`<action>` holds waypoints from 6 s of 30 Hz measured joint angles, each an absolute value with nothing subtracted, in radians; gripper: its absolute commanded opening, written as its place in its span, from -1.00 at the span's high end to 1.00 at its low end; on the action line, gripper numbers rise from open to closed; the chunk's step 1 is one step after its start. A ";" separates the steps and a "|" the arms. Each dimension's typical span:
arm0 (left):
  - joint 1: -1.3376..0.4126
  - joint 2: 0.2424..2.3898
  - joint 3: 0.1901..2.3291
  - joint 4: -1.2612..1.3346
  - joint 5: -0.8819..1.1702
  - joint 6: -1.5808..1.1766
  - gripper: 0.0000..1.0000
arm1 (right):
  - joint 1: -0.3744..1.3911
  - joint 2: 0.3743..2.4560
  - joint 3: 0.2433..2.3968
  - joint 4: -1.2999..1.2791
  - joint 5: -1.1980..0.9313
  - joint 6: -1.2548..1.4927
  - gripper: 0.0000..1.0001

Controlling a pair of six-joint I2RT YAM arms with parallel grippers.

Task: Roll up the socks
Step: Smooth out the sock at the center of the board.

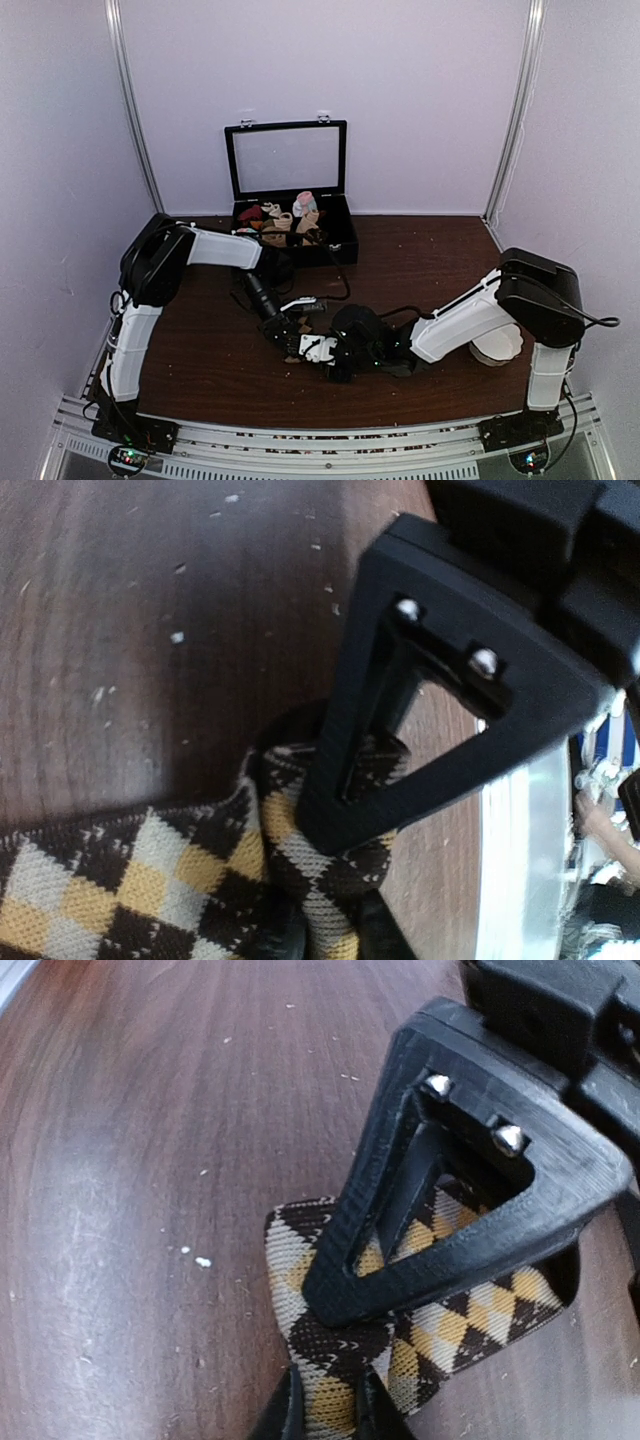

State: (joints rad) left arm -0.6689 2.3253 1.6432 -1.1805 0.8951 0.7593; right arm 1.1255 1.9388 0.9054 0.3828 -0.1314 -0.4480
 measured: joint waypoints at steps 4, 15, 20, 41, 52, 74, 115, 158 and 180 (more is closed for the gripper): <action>-0.663 2.315 1.644 -1.225 0.928 0.770 -0.96 | 1.126 1.942 0.932 0.339 -0.143 -0.449 1.00; -0.601 2.161 1.622 -1.175 0.801 0.738 -0.96 | 1.128 1.874 0.865 0.297 -0.197 -0.314 1.00; -0.611 2.168 1.615 -1.121 0.755 0.719 -0.96 | 1.148 1.843 0.862 0.229 -0.202 -0.241 1.00; -0.716 2.260 1.737 -1.050 0.653 0.670 -0.96 | 1.172 1.921 1.048 -0.007 -0.272 0.040 1.00; -0.656 2.058 1.713 -0.966 0.509 0.602 -0.96 | 1.100 1.995 1.077 0.050 -0.514 0.289 1.00; -0.607 1.600 1.222 -0.673 0.457 0.543 -0.90 | 0.963 2.070 0.969 0.352 -0.885 0.580 1.00; -0.715 1.991 1.314 -0.637 0.400 0.463 -0.05 | 0.994 1.966 0.868 0.382 -0.708 0.654 1.00; -0.794 2.201 1.634 -0.717 0.368 0.467 -0.07 | 1.039 2.056 1.140 -0.057 -0.710 0.428 1.00; -0.651 1.837 1.527 -0.545 0.369 0.486 -0.64 | 0.966 2.061 1.002 0.123 -0.978 0.603 1.00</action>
State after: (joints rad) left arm -0.6514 1.8366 1.5269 -0.5453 0.3695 0.4862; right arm 0.9665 2.0609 1.0023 0.1234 -0.9779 0.6029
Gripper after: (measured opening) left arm 0.907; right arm 0.094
